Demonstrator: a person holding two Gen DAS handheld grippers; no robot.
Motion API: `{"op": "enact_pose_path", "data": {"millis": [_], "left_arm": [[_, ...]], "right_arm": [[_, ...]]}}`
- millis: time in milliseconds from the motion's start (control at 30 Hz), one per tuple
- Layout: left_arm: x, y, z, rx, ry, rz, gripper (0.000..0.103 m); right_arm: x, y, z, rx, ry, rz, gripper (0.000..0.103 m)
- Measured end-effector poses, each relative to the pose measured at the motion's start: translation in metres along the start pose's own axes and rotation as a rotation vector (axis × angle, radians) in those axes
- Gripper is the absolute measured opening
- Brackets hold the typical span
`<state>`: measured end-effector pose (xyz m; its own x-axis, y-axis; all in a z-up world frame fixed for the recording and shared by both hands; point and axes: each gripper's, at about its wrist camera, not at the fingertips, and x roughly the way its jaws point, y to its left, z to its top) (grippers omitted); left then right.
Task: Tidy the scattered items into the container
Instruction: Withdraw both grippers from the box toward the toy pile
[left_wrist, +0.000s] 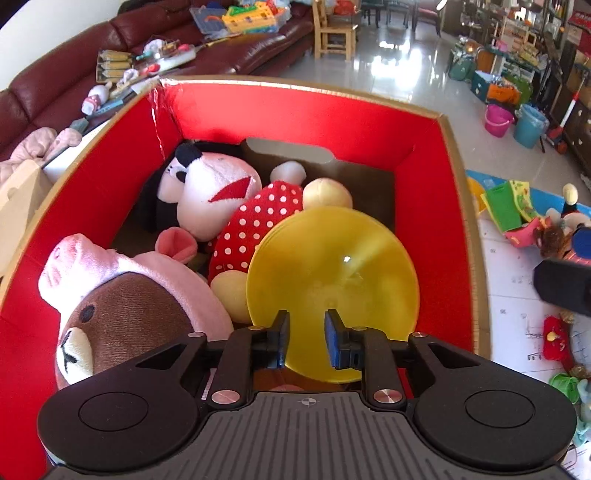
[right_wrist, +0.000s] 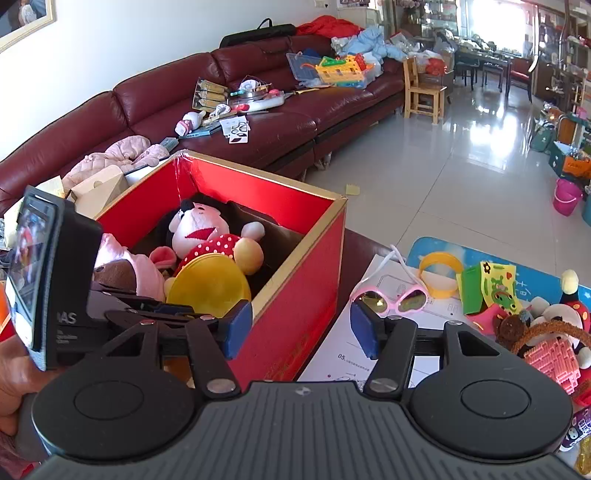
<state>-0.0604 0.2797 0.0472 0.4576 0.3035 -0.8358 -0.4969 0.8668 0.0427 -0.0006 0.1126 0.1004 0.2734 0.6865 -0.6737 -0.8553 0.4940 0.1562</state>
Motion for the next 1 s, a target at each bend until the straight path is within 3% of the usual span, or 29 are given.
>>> {"op": "enact_pose_path", "data": {"millis": [133,533,833,1000], "left_arm": [[-0.031,-0.007,-0.001,0.011,-0.077,0.022,0.042],[-0.089,-0.073,-0.006,0.097,-0.177,-0.069,0.053],[-0.093,-0.159,-0.032,0.250,-0.161,-0.144,0.059],[-0.082,-0.205,-0.054,0.321,-0.109,-0.233,0.060]], "right_arm": [[-0.010,-0.007,-0.006,0.014,-0.010,-0.002,0.065],[-0.054,-0.052,-0.039,0.080,-0.038,-0.058,0.069],[-0.108,-0.139,-0.090,0.218,-0.041,-0.190,0.071],[-0.134,-0.190,-0.127,0.325,-0.021,-0.288,0.071]]}}
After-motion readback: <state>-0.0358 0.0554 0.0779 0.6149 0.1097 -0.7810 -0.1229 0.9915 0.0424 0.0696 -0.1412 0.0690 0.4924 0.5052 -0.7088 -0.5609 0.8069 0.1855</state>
